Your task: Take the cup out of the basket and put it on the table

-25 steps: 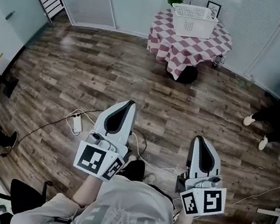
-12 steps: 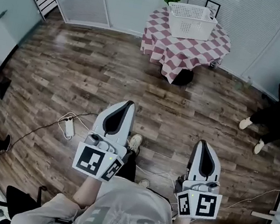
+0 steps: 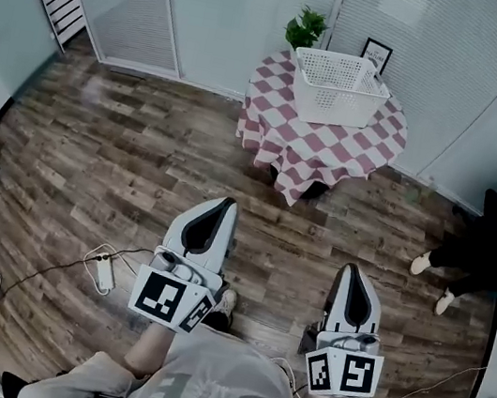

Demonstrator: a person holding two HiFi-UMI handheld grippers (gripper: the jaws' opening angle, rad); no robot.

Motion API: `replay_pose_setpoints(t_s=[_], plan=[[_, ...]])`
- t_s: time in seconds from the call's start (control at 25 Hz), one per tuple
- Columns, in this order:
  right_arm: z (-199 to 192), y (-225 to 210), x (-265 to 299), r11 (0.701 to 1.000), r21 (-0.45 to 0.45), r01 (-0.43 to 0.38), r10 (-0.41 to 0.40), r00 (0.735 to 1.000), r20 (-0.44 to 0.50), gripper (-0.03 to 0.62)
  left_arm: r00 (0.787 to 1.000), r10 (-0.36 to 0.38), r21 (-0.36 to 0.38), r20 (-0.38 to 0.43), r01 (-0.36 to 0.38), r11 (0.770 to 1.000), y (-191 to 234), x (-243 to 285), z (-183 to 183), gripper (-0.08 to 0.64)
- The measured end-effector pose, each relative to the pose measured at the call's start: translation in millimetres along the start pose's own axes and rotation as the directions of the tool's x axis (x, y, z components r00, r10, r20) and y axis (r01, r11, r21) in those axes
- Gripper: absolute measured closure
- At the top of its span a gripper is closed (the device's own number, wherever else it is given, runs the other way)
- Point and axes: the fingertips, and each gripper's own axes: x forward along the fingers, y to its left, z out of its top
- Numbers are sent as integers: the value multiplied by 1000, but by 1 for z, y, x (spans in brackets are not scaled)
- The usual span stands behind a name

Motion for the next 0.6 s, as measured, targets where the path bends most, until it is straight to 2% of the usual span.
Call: replay_pose_setpoints(t_s=[0.16,0.28,0.6], plan=[[5,-1,58,999,5,39,-39,999,16,581,999,-32,12,13,32,999,41,50,9,555],[1,-7,84,997,21,76,-76,997,20,581,1000,-24,16,14,24,1000,65,74,7,555],[-15,-39,137,995,27,99,-98,995,-28,581,999,-7,-6,-32,7,1000,91,129,-16,555]])
